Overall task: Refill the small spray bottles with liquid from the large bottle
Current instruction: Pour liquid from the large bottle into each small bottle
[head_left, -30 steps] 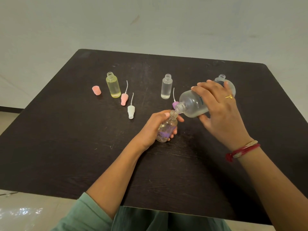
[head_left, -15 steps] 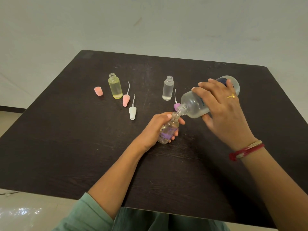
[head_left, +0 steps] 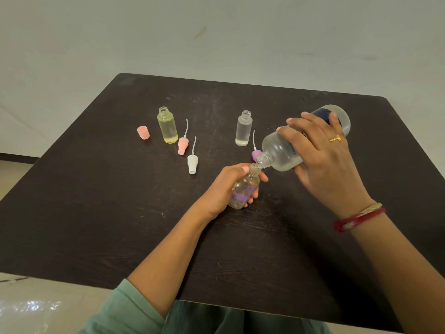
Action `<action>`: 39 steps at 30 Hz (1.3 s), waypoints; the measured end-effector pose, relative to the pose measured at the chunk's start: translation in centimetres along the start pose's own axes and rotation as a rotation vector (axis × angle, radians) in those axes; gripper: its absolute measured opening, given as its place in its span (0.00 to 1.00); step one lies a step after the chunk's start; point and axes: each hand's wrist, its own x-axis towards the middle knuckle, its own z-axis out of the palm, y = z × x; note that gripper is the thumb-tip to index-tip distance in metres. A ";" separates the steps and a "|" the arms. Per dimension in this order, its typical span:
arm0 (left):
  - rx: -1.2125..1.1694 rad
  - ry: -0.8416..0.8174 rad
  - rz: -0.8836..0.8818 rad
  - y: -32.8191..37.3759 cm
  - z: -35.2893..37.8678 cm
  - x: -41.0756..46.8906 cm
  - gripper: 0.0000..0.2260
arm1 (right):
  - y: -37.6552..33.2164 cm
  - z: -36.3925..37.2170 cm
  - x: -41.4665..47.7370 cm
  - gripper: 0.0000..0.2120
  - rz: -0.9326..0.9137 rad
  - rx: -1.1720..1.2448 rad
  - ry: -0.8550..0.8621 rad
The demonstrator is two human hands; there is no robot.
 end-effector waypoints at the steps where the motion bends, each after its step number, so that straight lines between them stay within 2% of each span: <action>1: -0.001 -0.001 0.001 0.0 0.0 0.0 0.21 | 0.0 0.0 0.0 0.30 0.000 -0.004 0.000; 39: -0.017 -0.009 -0.020 0.0 -0.1 0.0 0.21 | 0.1 0.0 0.3 0.29 -0.046 -0.015 0.020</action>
